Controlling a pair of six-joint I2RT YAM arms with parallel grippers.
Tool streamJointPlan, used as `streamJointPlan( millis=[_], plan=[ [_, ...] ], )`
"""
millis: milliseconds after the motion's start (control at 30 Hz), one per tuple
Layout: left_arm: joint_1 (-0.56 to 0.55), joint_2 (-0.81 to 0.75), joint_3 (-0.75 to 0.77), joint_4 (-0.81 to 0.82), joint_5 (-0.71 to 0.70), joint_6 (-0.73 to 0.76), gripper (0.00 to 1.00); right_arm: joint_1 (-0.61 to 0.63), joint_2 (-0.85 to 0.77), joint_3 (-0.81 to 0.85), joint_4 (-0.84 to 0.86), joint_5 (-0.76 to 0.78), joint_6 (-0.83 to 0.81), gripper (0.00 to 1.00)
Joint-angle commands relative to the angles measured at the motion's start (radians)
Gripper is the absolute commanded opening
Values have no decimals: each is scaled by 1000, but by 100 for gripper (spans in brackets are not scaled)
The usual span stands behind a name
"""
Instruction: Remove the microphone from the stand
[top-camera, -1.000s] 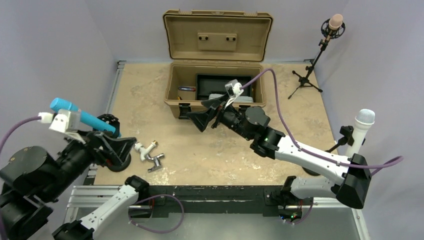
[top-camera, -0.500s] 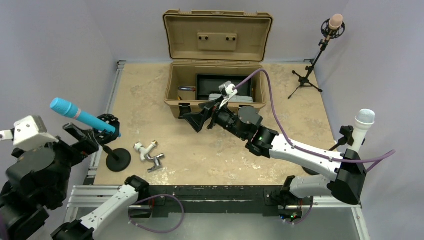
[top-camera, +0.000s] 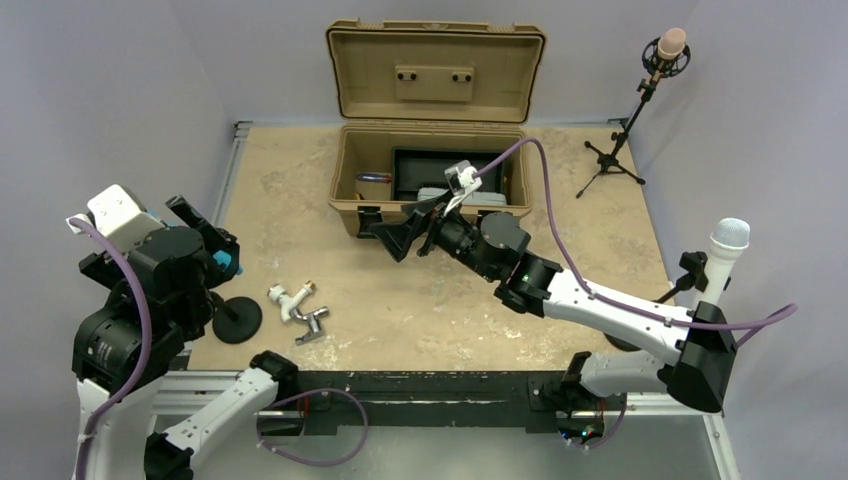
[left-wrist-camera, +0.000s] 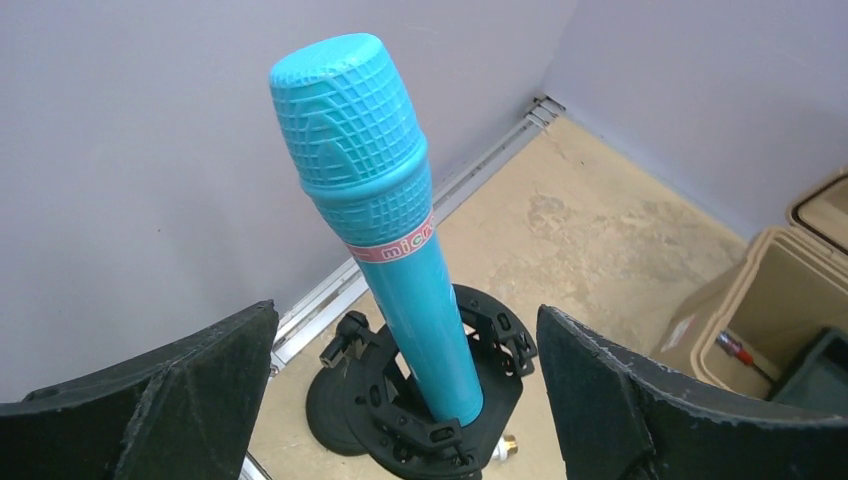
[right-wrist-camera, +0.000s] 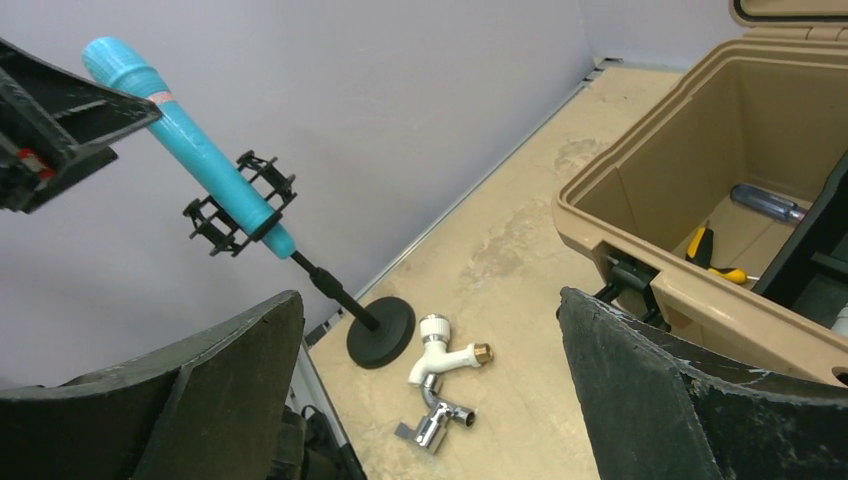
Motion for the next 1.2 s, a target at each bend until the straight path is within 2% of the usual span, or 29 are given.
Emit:
streamJointPlan(
  millis=[0, 267, 533, 967, 1167],
  plan=[
    [25, 24, -55, 67, -120, -127, 98, 5, -53, 59, 21, 19, 7, 97],
    [38, 24, -184, 63, -301, -326, 95, 5, -64, 55, 19, 43, 4, 97],
    [94, 57, -251, 122, -310, -383, 84, 5, -72, 40, -1, 73, 1, 97],
    [125, 45, -281, 181, -337, -354, 52, 5, -103, 30, -14, 102, 0, 97],
    [126, 44, -263, 188, -339, -334, 32, 5, -108, 36, -24, 117, 1, 97]
  ],
)
